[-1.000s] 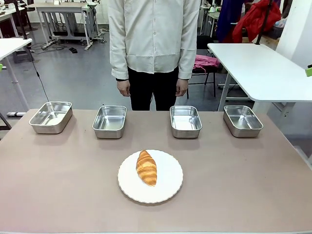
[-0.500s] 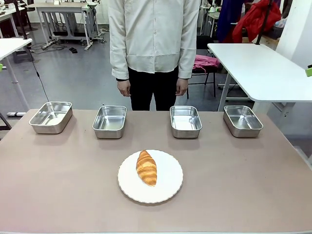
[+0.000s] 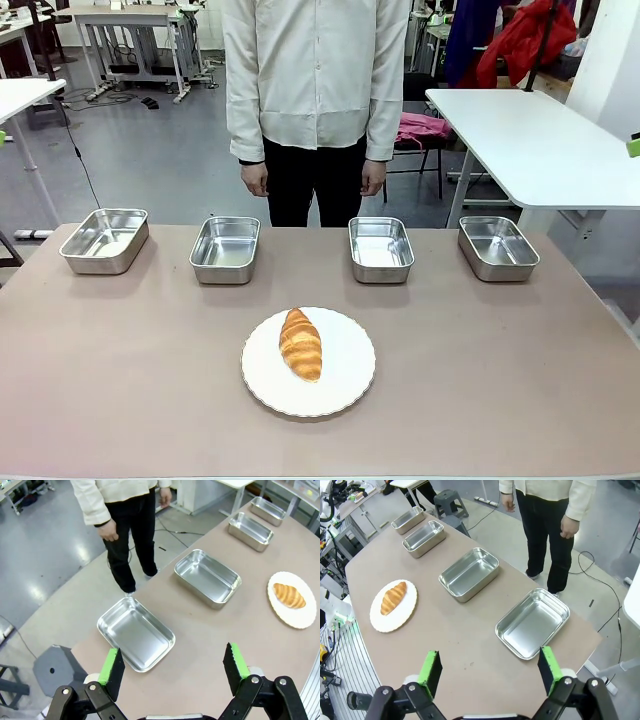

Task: Place the bread in the container.
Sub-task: Place the Butter Roll into the Airtight Container indicated by the human.

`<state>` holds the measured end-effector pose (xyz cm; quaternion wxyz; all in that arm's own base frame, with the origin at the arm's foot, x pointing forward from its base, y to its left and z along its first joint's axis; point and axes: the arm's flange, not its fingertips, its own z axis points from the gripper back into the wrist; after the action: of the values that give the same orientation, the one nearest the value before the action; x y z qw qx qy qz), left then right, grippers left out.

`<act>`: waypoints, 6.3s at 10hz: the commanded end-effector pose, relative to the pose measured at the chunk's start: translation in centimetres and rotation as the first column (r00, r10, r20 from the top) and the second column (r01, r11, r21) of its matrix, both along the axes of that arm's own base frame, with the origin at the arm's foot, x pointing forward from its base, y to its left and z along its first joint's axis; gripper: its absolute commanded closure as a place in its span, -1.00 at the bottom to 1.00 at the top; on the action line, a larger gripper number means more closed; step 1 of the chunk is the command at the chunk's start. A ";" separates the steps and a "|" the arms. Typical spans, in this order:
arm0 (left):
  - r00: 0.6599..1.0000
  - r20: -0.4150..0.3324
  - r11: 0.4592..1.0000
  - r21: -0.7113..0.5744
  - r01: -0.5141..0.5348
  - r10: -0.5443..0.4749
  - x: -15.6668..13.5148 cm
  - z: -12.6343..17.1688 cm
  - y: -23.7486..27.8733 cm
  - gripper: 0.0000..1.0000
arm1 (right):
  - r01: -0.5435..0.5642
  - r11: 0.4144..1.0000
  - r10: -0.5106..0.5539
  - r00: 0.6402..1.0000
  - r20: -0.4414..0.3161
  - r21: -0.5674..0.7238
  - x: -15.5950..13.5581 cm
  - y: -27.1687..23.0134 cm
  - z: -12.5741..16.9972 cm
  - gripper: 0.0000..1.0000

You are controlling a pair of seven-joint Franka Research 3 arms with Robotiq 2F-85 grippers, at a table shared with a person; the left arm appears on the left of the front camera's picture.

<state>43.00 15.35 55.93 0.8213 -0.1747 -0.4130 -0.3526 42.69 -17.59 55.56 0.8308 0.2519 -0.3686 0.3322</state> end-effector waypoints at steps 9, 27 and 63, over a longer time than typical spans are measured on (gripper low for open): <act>1.000 0.009 1.000 -0.013 0.009 -0.009 -0.1 0.2 0.2 -1.00 | -0.007 1.000 0.007 1.000 0.012 0.012 -0.1 0.1 0.2 -1.00; 1.000 0.009 1.000 -0.013 0.009 -0.009 -0.1 0.2 0.2 -1.00 | -0.007 1.000 0.007 1.000 0.012 0.012 -0.1 0.1 0.2 -1.00; 1.000 0.009 1.000 -0.013 0.009 -0.009 -0.1 0.2 0.2 -1.00 | -0.007 1.000 0.007 1.000 0.012 0.012 -0.1 0.1 0.2 -1.00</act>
<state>43.00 15.35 55.94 0.8213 -0.1747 -0.4130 -0.3526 42.69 -17.61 55.56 0.8309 0.2519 -0.3686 0.3321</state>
